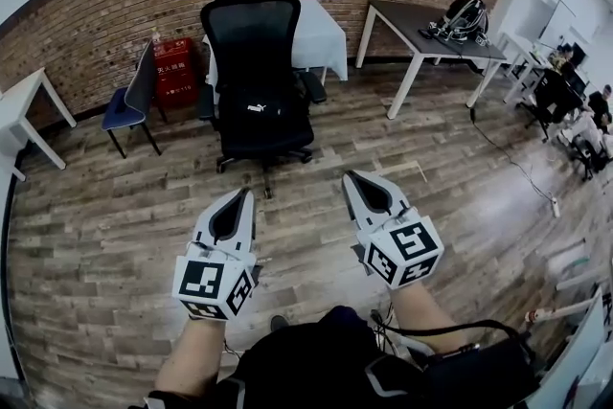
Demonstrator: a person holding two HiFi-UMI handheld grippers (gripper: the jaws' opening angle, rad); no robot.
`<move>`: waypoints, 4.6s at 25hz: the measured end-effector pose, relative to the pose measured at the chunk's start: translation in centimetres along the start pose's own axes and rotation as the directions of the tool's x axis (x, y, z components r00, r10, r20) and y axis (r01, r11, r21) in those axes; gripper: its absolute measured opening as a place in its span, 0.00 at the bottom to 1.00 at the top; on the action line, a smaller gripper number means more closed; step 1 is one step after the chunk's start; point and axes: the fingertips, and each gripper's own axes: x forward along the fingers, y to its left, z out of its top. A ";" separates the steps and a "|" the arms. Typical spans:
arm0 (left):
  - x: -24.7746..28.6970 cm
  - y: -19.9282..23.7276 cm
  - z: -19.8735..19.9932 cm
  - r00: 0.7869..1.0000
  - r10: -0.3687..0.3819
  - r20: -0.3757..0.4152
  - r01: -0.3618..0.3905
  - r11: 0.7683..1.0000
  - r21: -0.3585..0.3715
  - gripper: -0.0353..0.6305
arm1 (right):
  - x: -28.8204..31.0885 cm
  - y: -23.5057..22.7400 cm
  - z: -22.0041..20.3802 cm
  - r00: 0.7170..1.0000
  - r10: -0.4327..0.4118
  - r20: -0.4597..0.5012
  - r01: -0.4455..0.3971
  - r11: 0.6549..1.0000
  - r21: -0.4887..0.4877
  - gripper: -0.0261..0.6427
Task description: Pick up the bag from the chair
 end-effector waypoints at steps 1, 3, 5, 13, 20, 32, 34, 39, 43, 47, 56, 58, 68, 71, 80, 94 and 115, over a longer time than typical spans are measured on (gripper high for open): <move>-0.2 0.2 0.0 1.000 -0.009 0.004 0.009 1.000 -0.004 0.07 | 0.1 0.3 0.0 1.000 -0.002 0.006 0.002 1.000 0.003 0.07; -0.4 0.9 0.0 1.000 -0.017 0.009 0.017 1.000 -0.020 0.07 | 0.4 0.8 0.2 1.000 -0.009 0.012 0.009 1.000 -0.005 0.07; -0.2 1.4 0.1 1.000 -0.020 0.012 0.021 0.999 -0.029 0.07 | 0.7 0.9 0.4 1.000 -0.016 0.008 0.016 1.000 -0.015 0.07; 2.1 2.6 -0.1 0.999 0.033 0.028 -0.033 0.999 0.017 0.07 | 2.4 -0.8 -0.2 1.000 0.006 0.002 -0.006 1.000 -0.023 0.07; 6.9 4.6 0.3 0.997 0.078 0.028 -0.078 0.997 0.009 0.07 | 7.3 -4.2 0.1 0.998 0.058 0.007 -0.058 0.998 -0.037 0.07; 17.9 6.3 -0.3 0.992 0.121 -0.020 -0.121 0.992 0.017 0.07 | 14.3 -13.1 0.0 0.992 0.127 0.006 -0.127 0.991 -0.043 0.07; 19.7 6.3 -0.6 0.991 0.128 -0.026 -0.128 0.992 0.007 0.07 | 15.1 -14.7 -0.3 0.991 0.135 0.001 -0.135 0.990 -0.036 0.07; 23.5 6.1 -1.5 0.987 0.148 -0.057 -0.147 0.989 0.022 0.07 | 16.7 -18.2 -0.6 0.988 0.151 -0.013 -0.152 0.988 -0.020 0.07; 25.9 6.2 -1.5 0.982 0.179 -0.061 -0.178 0.984 0.019 0.07 | 18.0 -20.6 -0.8 0.984 0.178 -0.023 -0.178 0.984 -0.026 0.07; 27.5 5.9 -1.9 0.978 0.194 -0.076 -0.192 0.981 0.037 0.07 | 19.3 -22.5 -1.3 0.981 0.192 -0.022 -0.192 0.981 -0.004 0.07; 30.2 8.5 -3.0 0.971 0.210 -0.110 -0.209 0.978 0.020 0.07 | 23.2 -23.1 -2.2 0.971 0.237 -0.030 -0.236 0.972 0.014 0.07; 30.9 9.3 -3.4 0.973 0.204 -0.110 -0.204 0.979 0.011 0.07 | 24.2 -23.5 -2.4 0.972 0.236 -0.023 -0.235 0.972 0.020 0.07; 35.5 15.4 -4.2 0.983 0.154 -0.096 -0.158 0.987 -0.035 0.07 | 31.6 -23.7 -1.5 0.978 0.198 -0.063 -0.201 0.979 -0.039 0.07; 37.0 17.9 -3.9 0.985 0.146 -0.096 -0.151 0.988 -0.043 0.07 | 34.4 -23.6 -1.3 0.977 0.203 -0.071 -0.206 0.978 -0.044 0.07; 40.9 24.9 -4.1 0.985 0.126 -0.121 -0.135 0.989 -0.066 0.07 | 41.8 -23.7 -1.1 0.977 0.177 -0.122 -0.182 0.983 -0.033 0.07; 44.7 34.1 -5.0 0.985 0.054 -0.165 -0.071 0.992 -0.100 0.07 | 51.3 -23.2 -0.3 0.976 0.098 -0.195 -0.110 0.993 -0.051 0.07; 49.6 41.1 -7.1 0.974 0.093 -0.208 -0.116 0.988 -0.104 0.07 | 62.7 -25.0 -2.9 0.952 0.149 -0.268 -0.165 0.986 -0.036 0.07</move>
